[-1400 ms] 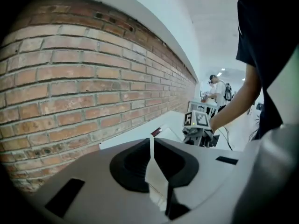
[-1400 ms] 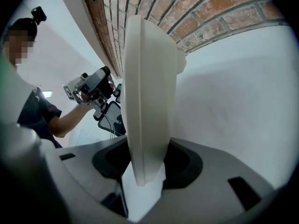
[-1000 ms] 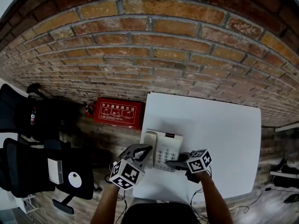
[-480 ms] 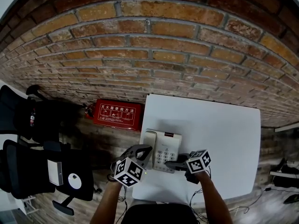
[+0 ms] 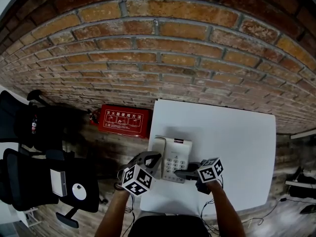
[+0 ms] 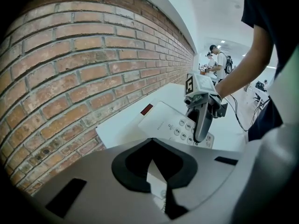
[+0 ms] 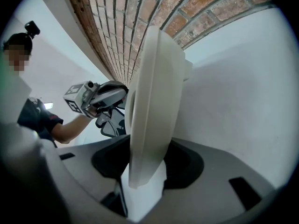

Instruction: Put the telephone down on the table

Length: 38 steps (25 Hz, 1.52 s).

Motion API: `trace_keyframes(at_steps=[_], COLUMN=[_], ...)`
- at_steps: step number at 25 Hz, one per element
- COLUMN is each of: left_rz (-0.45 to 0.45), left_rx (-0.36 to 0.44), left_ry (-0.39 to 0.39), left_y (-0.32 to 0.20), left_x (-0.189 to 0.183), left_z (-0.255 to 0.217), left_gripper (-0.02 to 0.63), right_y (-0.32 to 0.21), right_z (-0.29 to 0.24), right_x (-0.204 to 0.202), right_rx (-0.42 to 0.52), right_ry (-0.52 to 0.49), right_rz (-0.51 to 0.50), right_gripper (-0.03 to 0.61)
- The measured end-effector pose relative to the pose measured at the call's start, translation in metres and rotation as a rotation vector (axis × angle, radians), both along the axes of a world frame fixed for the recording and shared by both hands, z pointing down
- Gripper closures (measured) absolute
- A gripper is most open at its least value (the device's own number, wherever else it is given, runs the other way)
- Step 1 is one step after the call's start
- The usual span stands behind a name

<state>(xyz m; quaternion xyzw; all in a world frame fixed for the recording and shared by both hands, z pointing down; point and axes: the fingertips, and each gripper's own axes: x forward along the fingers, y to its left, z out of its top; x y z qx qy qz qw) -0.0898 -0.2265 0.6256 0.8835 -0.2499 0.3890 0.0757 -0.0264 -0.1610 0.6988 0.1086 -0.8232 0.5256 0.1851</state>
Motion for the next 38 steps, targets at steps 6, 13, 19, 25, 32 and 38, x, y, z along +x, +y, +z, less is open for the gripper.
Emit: trace_keyframes(at_steps=[6,13,19,25,32,38], left_rz=[0.005,-0.001,0.001,0.015,0.004,-0.007], left_rx=[-0.001,-0.002,-0.012,-0.031,-0.043,-0.04], left_ry=[-0.023,-0.059,-0.075,-0.095,-0.087,-0.083], left_y=[-0.004,-0.009,-0.012,-0.013,-0.013,-0.013], left_x=[0.001,0.002,0.004,0.005,0.005,0.005], left_z=[0.002,0.009,0.013,0.014,0.014,0.014], left_gripper=[0.606,0.606,0.606,0.606,0.606,0.606], right_y=[-0.002,-0.004,-0.005,-0.006,-0.005,-0.002], right_z=[0.0,0.002,0.004,0.005,0.006,0.006], right_x=[0.0,0.001,0.001,0.002,0.001,-0.001], right_rx=[-0.011,-0.03,-0.047,-0.055,-0.089,-0.129], right_ry=[-0.001,-0.013,-0.023,-0.022,-0.012,0.017], right_rz=[0.003,0.017,0.025,0.02,0.019,-0.001], right_gripper=[0.38,0.376,0.374,0.374,0.374,0.373])
